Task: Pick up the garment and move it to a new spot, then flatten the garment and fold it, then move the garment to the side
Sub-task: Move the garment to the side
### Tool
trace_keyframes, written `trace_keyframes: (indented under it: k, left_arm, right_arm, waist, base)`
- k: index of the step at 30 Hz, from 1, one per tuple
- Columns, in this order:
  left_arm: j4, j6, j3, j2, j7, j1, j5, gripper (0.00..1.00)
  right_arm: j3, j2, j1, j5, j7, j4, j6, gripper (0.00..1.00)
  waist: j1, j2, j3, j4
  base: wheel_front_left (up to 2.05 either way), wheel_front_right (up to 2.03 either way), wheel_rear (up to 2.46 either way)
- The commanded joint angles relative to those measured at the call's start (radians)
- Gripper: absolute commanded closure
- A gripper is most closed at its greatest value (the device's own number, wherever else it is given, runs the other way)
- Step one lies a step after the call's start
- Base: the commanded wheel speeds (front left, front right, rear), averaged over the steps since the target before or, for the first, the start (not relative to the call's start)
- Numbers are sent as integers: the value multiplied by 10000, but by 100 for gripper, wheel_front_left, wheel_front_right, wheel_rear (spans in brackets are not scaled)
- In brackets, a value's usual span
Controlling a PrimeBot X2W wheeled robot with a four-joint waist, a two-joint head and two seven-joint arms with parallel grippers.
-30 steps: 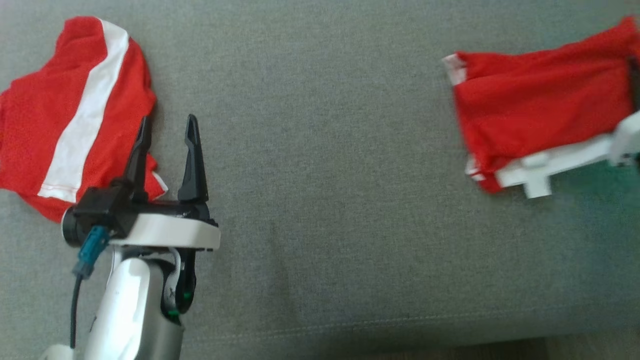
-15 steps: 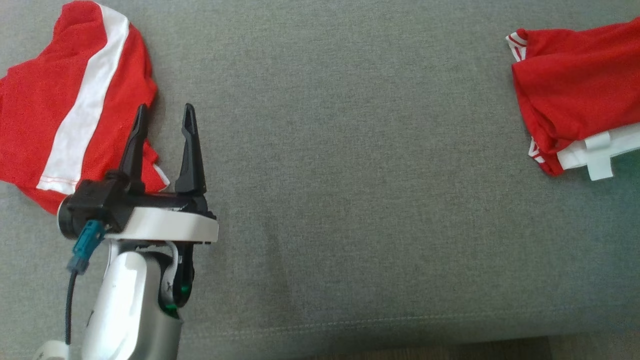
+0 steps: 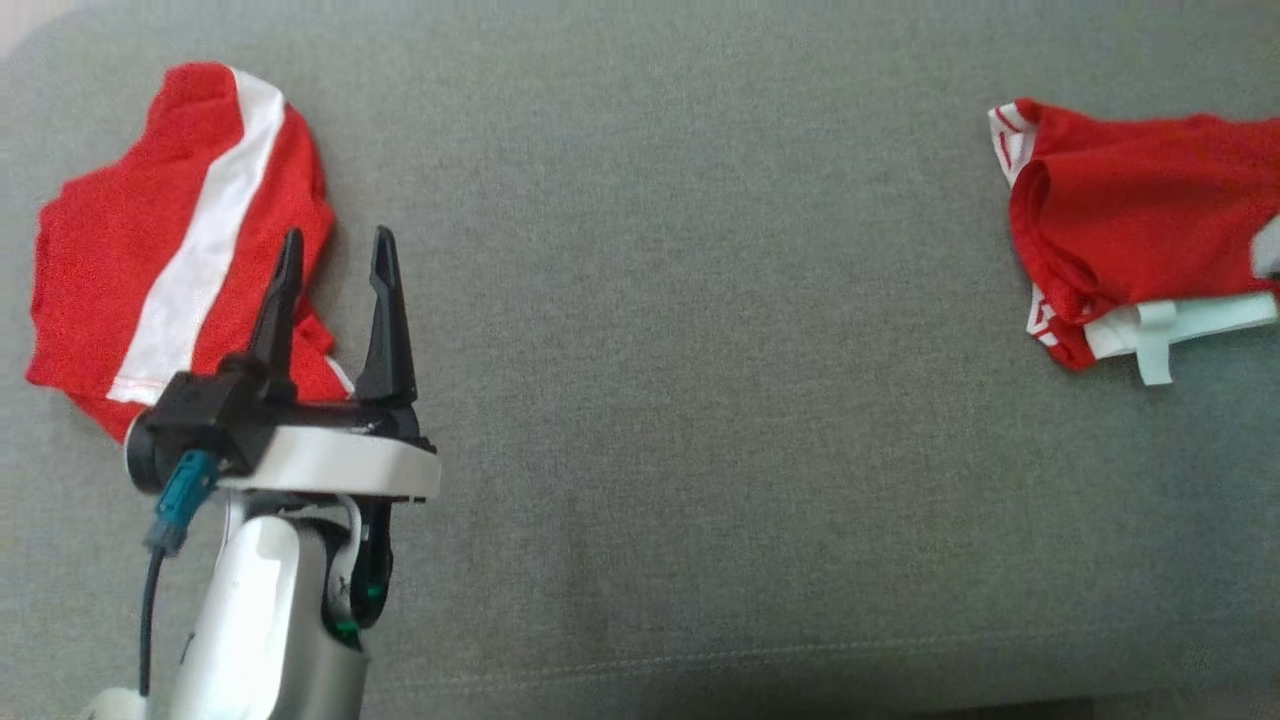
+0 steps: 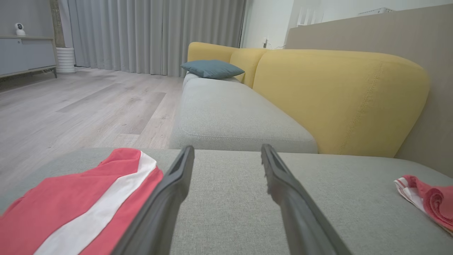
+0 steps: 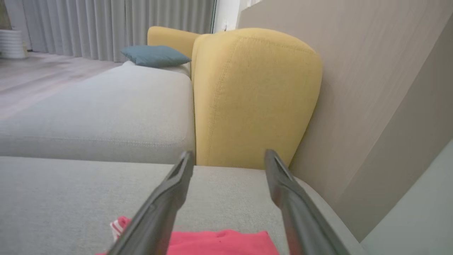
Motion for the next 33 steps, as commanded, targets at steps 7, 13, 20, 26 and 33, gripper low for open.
trace_keyframes:
  k: [7,13,20,26,33]
  left_arm:
    - [-324,166,230,85,-53,90,-250,0]
    - [-395,287,112,85,-53,363,-316,0]
    - [-440,302,-87,85,-53,977,-380,0]
    - [-497,368,-325,85,-53,1591,-515,0]
    - [-582,442,-504,85,-53,2021,-649,0]
  right_arm:
    - [585,1021,581,360,-239,-1289,65,0]
    - [1037,2163,1476,695,-207,-2323,65,0]
    - [1013,3253,3368,861,-590,-3501,65,0]
    - [1580,3334,4841,1326,-995,-3985,65,0]
    - [1726,3337,5718,1823,-1174,-4175,65,0]
  waist:
    - [-1,0,-979,106]
    - [-1,0,-1578,174]
    - [-1,0,-2242,147]
    - [-1,0,-2469,114]
    - [-1,0,-2589,111]
  base:
    - [0,0,0]
    - [0,0,0]
    - [0,0,0]
    - [0,0,0]
    - [0,0,0]
